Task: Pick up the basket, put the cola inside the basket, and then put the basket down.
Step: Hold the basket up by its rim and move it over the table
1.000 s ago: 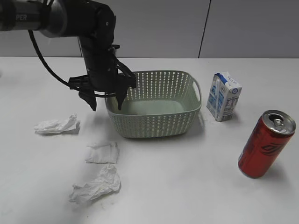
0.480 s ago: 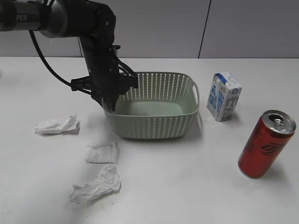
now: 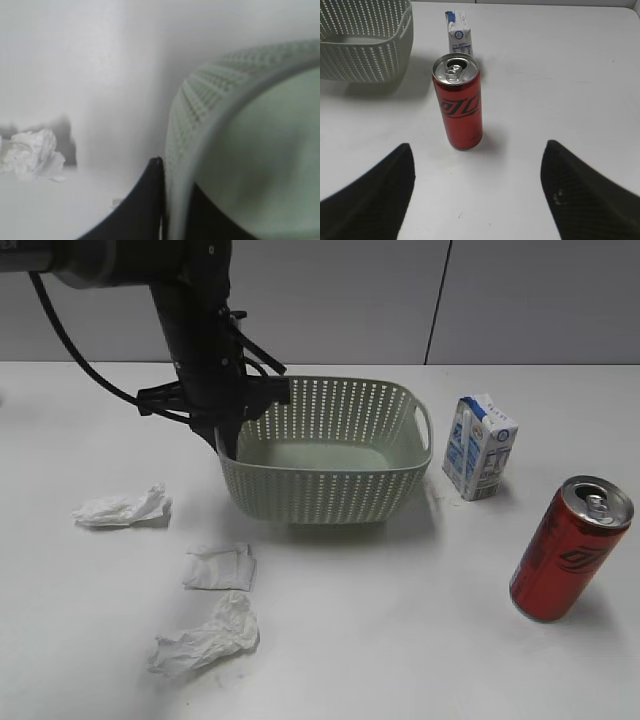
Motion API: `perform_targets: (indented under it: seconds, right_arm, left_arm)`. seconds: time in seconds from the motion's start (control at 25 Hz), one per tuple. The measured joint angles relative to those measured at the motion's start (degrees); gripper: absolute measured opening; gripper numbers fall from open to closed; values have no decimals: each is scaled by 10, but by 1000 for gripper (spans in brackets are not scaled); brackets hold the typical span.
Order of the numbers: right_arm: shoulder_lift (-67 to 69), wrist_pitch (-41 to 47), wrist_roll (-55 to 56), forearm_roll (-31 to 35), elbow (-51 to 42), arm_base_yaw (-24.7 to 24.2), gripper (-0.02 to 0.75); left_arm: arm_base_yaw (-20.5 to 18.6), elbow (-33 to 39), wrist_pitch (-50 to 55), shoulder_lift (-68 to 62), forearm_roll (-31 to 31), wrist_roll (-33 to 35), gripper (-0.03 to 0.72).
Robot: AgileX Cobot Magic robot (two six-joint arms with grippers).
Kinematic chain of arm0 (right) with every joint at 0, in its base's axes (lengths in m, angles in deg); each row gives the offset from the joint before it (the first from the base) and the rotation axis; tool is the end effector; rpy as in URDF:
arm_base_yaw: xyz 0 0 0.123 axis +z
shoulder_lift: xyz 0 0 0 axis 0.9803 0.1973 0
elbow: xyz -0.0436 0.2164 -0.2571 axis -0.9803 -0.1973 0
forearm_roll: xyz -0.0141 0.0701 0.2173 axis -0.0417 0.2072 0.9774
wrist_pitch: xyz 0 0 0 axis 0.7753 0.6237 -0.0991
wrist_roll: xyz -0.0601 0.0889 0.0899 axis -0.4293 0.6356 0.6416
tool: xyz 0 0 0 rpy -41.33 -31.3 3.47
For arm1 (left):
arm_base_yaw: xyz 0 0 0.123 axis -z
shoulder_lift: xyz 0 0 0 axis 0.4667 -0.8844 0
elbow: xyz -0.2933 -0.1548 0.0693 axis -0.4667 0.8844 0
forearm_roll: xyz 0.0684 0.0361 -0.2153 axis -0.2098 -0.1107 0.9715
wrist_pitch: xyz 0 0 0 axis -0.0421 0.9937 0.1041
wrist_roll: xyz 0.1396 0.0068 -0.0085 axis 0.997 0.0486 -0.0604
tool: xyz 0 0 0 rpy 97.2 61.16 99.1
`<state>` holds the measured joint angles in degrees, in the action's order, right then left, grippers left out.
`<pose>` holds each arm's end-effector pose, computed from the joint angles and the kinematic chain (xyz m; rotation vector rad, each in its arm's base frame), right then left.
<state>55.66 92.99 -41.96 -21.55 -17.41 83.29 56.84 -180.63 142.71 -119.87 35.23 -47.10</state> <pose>-0.0240 0.0107 0.2337 -0.1087 1.9998 0.1627 0.3972 -0.2442 0.2007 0.0451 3.1048 -0.2838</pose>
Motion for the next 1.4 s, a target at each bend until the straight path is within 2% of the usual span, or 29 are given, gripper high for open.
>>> perform_targets:
  seconds: [0.28,0.4,0.56,0.8,0.96,1.16,1.28,1.4]
  right_arm:
    - [0,0,0,0,0,0,593]
    - [0,0,0,0,0,0,592]
    - [0,0,0,0,0,0,592]
    - [0,0,0,0,0,0,592]
    - [0,0,0,0,0,0,592]
    - [12,0,0,0,11,0,592]
    - [65,1,0,0,37,0,592]
    - [147,5,0,1,78,0,592]
  left_arm:
    - [0,1,12,60,-1,0,2]
    - [0,30,10,93,-1,0,2]
    - [0,141,-9,154,-4,0,2]
    - [2,335,-133,245,2,0,2]
    - [3,406,-182,260,2,1,2]
    - [3,443,-221,258,8,6,2]
    - [3,444,-242,258,11,8,2]
    - [3,444,-246,258,30,42,2]
